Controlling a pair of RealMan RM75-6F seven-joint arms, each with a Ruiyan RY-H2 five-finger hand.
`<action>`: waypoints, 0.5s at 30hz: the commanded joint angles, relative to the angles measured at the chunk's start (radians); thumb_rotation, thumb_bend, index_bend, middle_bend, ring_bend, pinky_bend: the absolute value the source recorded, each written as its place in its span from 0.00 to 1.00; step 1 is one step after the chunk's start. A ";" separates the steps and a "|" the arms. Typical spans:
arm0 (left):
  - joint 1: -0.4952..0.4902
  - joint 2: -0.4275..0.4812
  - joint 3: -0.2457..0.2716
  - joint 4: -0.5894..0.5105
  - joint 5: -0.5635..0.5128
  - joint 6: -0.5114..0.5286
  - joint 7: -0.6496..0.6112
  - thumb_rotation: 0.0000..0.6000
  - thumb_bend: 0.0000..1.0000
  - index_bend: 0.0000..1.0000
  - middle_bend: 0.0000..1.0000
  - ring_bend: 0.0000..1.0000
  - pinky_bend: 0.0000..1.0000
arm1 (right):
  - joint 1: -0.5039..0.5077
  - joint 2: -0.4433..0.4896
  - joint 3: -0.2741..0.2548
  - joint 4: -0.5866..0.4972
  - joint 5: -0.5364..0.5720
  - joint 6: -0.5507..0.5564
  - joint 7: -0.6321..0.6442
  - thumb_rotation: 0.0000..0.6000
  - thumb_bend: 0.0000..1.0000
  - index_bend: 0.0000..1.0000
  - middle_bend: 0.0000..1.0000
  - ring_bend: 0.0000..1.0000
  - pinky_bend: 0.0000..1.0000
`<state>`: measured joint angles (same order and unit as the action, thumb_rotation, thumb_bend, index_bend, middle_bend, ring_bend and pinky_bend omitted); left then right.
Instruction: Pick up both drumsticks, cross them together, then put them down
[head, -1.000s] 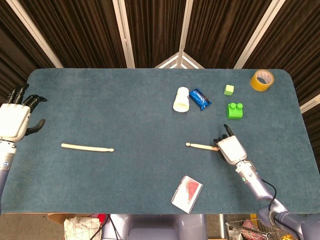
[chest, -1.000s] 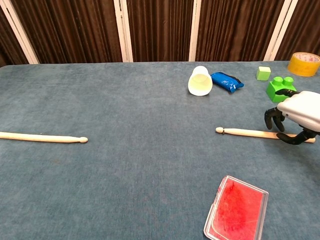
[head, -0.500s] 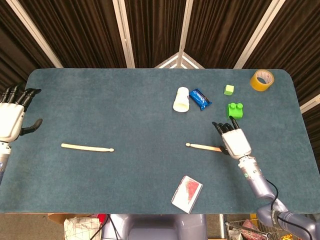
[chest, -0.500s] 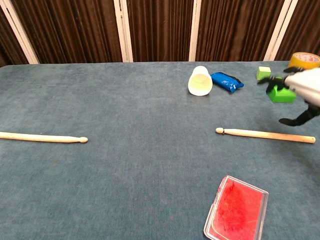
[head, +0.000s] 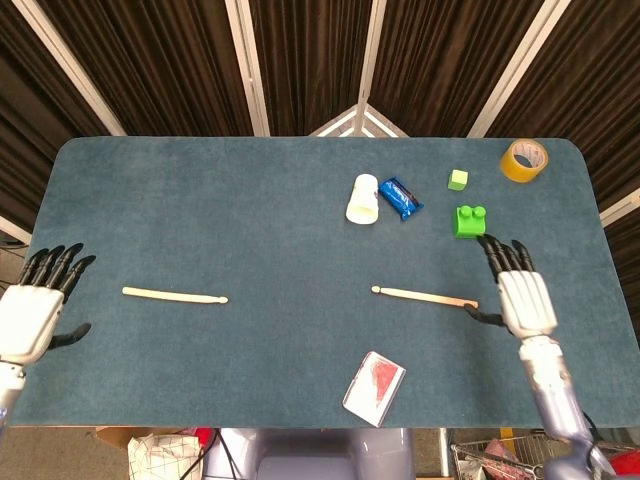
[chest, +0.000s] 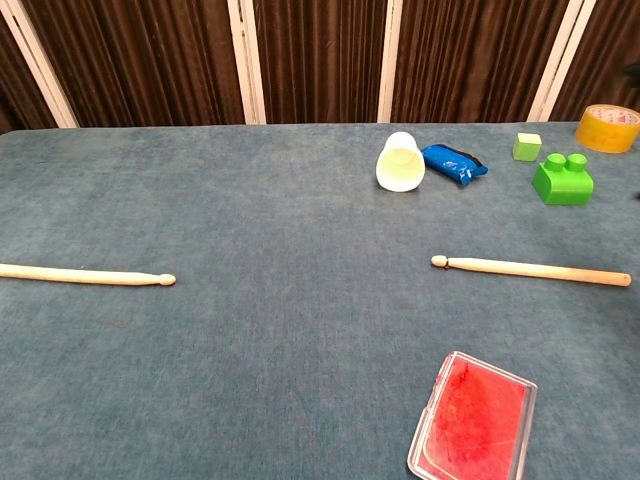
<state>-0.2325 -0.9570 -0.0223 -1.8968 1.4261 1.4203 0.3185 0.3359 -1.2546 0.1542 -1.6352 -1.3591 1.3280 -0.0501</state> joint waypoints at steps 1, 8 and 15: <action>0.108 -0.077 0.050 0.019 0.057 0.140 0.020 1.00 0.26 0.12 0.00 0.00 0.00 | -0.085 0.057 -0.068 -0.041 -0.090 0.098 0.018 1.00 0.20 0.02 0.08 0.13 0.01; 0.194 -0.130 0.070 0.115 0.073 0.230 -0.067 1.00 0.26 0.12 0.00 0.00 0.00 | -0.174 0.103 -0.126 -0.041 -0.175 0.218 -0.062 1.00 0.20 0.02 0.08 0.13 0.01; 0.231 -0.149 0.068 0.177 0.081 0.258 -0.114 1.00 0.26 0.12 0.00 0.00 0.00 | -0.216 0.150 -0.161 -0.034 -0.220 0.246 -0.071 1.00 0.20 0.02 0.08 0.13 0.01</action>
